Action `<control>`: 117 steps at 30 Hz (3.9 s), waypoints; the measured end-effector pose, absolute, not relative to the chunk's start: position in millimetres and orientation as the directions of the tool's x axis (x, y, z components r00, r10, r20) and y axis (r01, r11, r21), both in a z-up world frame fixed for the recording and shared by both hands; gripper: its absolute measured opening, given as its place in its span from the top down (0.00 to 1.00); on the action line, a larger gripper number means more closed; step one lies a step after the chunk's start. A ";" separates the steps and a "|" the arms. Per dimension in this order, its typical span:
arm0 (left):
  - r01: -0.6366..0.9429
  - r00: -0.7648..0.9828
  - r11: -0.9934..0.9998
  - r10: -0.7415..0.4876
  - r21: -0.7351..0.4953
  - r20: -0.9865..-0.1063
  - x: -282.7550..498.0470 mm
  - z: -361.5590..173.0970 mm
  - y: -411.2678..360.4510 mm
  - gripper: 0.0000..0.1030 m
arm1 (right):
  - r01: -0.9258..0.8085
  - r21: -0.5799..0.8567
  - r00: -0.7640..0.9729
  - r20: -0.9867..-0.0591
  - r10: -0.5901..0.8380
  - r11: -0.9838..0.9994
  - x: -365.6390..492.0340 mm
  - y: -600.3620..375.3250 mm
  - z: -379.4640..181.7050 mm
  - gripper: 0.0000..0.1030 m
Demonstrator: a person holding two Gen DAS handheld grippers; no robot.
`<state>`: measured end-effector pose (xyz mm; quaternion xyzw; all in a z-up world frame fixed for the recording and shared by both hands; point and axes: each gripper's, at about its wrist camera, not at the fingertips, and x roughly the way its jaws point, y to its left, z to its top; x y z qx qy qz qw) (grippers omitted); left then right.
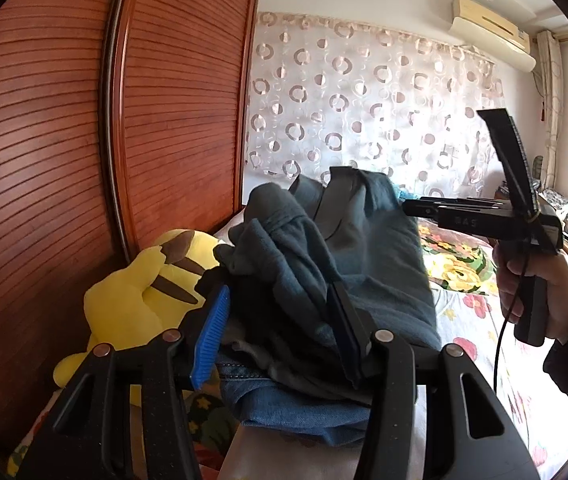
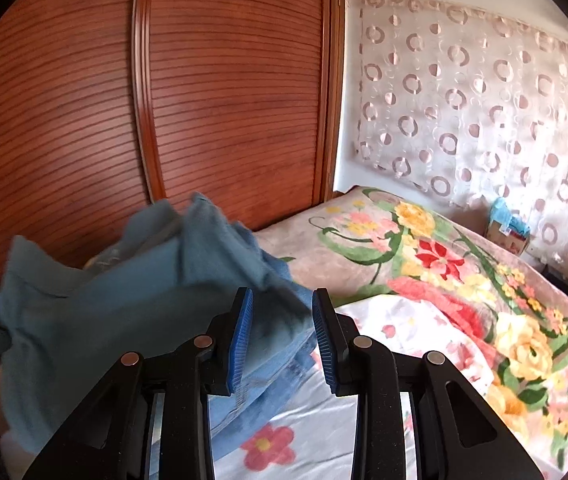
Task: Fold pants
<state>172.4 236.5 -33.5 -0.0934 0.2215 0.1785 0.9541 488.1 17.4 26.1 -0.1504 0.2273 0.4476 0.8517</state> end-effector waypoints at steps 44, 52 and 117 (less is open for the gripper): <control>-0.136 0.889 0.990 0.106 -0.035 -0.445 126.1 17.6 146.4 0.16 | -0.747 0.014 0.594 -0.432 0.678 0.664 312.4 -136.6 37.7 0.49; -0.089 0.881 0.995 0.061 -0.038 -0.469 125.1 7.8 115.0 0.16 | -0.682 0.013 0.656 -0.430 0.620 0.731 270.1 -168.2 35.3 0.41; 0.033 0.919 0.999 -0.036 -0.013 -0.393 42.8 64.6 8.1 0.16 | -0.330 0.041 0.898 -0.296 0.327 0.943 58.0 -220.3 66.3 0.13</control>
